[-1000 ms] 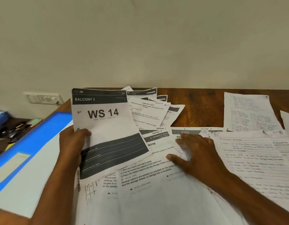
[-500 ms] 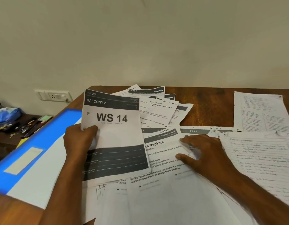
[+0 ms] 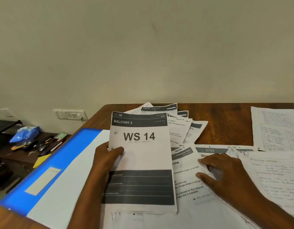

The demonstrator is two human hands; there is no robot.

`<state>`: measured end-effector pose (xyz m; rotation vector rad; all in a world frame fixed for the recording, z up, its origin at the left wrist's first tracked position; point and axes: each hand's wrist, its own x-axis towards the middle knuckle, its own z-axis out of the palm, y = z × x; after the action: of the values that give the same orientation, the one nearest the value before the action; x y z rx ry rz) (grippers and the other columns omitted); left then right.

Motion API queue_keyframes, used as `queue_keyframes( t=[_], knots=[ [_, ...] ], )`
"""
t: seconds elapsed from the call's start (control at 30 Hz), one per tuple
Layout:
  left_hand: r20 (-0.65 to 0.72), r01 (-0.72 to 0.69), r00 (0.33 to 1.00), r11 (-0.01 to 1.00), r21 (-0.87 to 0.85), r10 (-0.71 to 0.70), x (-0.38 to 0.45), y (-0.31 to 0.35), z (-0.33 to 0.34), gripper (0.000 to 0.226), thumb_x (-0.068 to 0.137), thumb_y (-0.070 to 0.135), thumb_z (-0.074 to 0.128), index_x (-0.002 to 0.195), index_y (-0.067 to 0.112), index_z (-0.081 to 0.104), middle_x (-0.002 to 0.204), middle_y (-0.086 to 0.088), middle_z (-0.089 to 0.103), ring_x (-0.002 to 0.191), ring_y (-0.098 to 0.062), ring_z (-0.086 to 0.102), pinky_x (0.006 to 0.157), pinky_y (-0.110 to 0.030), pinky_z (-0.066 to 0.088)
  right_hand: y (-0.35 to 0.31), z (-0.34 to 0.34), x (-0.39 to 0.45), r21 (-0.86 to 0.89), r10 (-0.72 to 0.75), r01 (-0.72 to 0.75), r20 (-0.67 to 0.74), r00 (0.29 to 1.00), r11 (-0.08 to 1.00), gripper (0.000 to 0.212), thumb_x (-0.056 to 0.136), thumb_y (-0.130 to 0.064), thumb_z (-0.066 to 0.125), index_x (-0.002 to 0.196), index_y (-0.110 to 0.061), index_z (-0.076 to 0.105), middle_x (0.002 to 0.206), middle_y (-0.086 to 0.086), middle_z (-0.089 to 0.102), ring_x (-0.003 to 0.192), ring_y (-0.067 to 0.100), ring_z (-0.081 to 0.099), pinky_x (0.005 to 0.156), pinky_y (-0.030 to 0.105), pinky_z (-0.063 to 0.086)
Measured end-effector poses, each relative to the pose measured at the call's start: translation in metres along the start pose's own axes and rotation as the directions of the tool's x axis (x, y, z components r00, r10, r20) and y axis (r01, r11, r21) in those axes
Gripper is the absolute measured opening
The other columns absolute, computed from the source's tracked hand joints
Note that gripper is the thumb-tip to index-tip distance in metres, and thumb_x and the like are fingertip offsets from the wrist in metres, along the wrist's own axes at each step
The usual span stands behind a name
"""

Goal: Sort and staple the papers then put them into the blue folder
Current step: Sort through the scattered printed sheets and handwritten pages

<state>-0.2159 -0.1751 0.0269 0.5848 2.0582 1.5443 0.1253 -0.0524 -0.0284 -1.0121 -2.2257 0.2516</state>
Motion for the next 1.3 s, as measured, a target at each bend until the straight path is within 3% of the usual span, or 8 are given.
queue_keyframes(
  t=[0.37, 0.47, 0.6, 0.67, 0.93, 1.0, 1.1, 1.3],
  knots=[
    [0.145, 0.026, 0.989, 0.994, 0.107, -0.041, -0.010, 0.002, 0.009, 0.042, 0.083, 0.015, 0.083, 0.121, 0.013, 0.066, 0.122, -0.008, 0.071, 0.100, -0.033, 0.068, 0.097, -0.047, 0.056, -0.006, -0.002, -0.002, 0.058, 0.068, -0.068, 0.005, 0.998, 0.996, 0.042, 0.065, -0.038, 0.097, 0.103, -0.028, 0.083, 0.102, -0.015, 0.078, 0.092, 0.008, 0.070, 0.086, 0.050, 0.058],
    [0.144, 0.030, 0.988, 0.991, 0.132, -0.049, -0.011, -0.001, 0.010, 0.035, 0.091, 0.013, 0.078, 0.123, 0.014, 0.064, 0.123, -0.006, 0.067, 0.097, -0.031, 0.066, 0.095, -0.044, 0.054, -0.008, -0.006, -0.004, 0.147, 0.092, -0.090, -0.002, 0.996, 0.985, 0.038, 0.065, -0.026, 0.099, 0.101, -0.027, 0.084, 0.097, -0.016, 0.078, 0.088, -0.002, 0.069, 0.085, 0.039, 0.060],
    [0.033, 0.020, 0.999, 0.988, 0.153, -0.025, -0.013, 0.000, 0.005, 0.034, 0.086, 0.016, 0.081, 0.117, 0.013, 0.069, 0.118, -0.006, 0.071, 0.098, -0.033, 0.070, 0.098, -0.051, 0.058, -0.009, -0.011, -0.004, 0.248, 0.148, -0.142, -0.003, 0.989, 0.958, 0.031, 0.071, -0.014, 0.095, 0.098, -0.027, 0.084, 0.092, -0.018, 0.076, 0.094, -0.007, 0.068, 0.075, 0.008, 0.053],
    [-0.025, -0.003, 1.000, 0.987, 0.161, 0.007, -0.010, -0.002, 0.001, 0.040, 0.081, 0.022, 0.083, 0.117, 0.010, 0.072, 0.115, -0.009, 0.076, 0.094, -0.035, 0.073, 0.095, -0.054, 0.060, -0.009, -0.013, -0.003, 0.299, 0.200, -0.191, 0.002, 0.980, 0.935, 0.030, 0.074, -0.010, 0.093, 0.097, -0.027, 0.084, 0.088, -0.019, 0.076, 0.090, -0.004, 0.069, 0.075, 0.005, 0.052],
    [-0.083, -0.006, 0.996, 0.993, 0.121, 0.016, -0.006, 0.001, -0.002, 0.045, 0.091, 0.018, 0.079, 0.131, 0.005, 0.066, 0.129, -0.017, 0.070, 0.106, -0.044, 0.068, 0.101, -0.059, 0.055, -0.007, -0.020, 0.006, 0.513, 0.346, -0.319, 0.045, 0.937, 0.797, 0.041, 0.078, 0.000, 0.088, 0.106, -0.029, 0.077, 0.073, -0.008, 0.074, 0.066, 0.009, 0.070, 0.071, 0.023, 0.060],
    [-0.087, 0.006, 0.996, 0.997, 0.079, 0.001, -0.006, 0.002, -0.003, 0.044, 0.090, 0.017, 0.079, 0.131, 0.004, 0.066, 0.129, -0.019, 0.070, 0.105, -0.044, 0.068, 0.101, -0.059, 0.054, -0.006, -0.020, 0.008, 0.574, 0.376, -0.341, 0.063, 0.925, 0.744, 0.040, 0.079, 0.001, 0.086, 0.107, -0.027, 0.077, 0.072, -0.006, 0.074, 0.064, 0.006, 0.069, 0.069, 0.015, 0.055],
    [-0.082, 0.028, 0.996, 0.999, -0.034, -0.031, -0.004, 0.003, -0.006, 0.037, 0.087, 0.007, 0.075, 0.123, 0.005, 0.067, 0.121, -0.021, 0.072, 0.097, -0.041, 0.070, 0.096, -0.054, 0.057, -0.004, -0.024, 0.014, 0.671, 0.429, -0.375, 0.094, 0.898, 0.639, 0.035, 0.082, 0.000, 0.084, 0.103, -0.027, 0.080, 0.081, -0.004, 0.079, 0.077, 0.007, 0.074, 0.077, 0.018, 0.057],
    [0.003, 0.049, 0.999, 0.984, -0.170, -0.049, -0.005, 0.008, 0.003, 0.035, 0.089, 0.001, 0.069, 0.122, 0.010, 0.062, 0.119, -0.016, 0.068, 0.097, -0.039, 0.064, 0.093, -0.051, 0.052, 0.003, -0.041, 0.023, 0.857, 0.560, -0.408, 0.178, 0.809, 0.316, 0.021, 0.087, -0.003, 0.078, 0.106, -0.009, 0.080, 0.100, 0.009, 0.081, 0.095, 0.033, 0.078, 0.091, 0.049, 0.061]
  ],
)
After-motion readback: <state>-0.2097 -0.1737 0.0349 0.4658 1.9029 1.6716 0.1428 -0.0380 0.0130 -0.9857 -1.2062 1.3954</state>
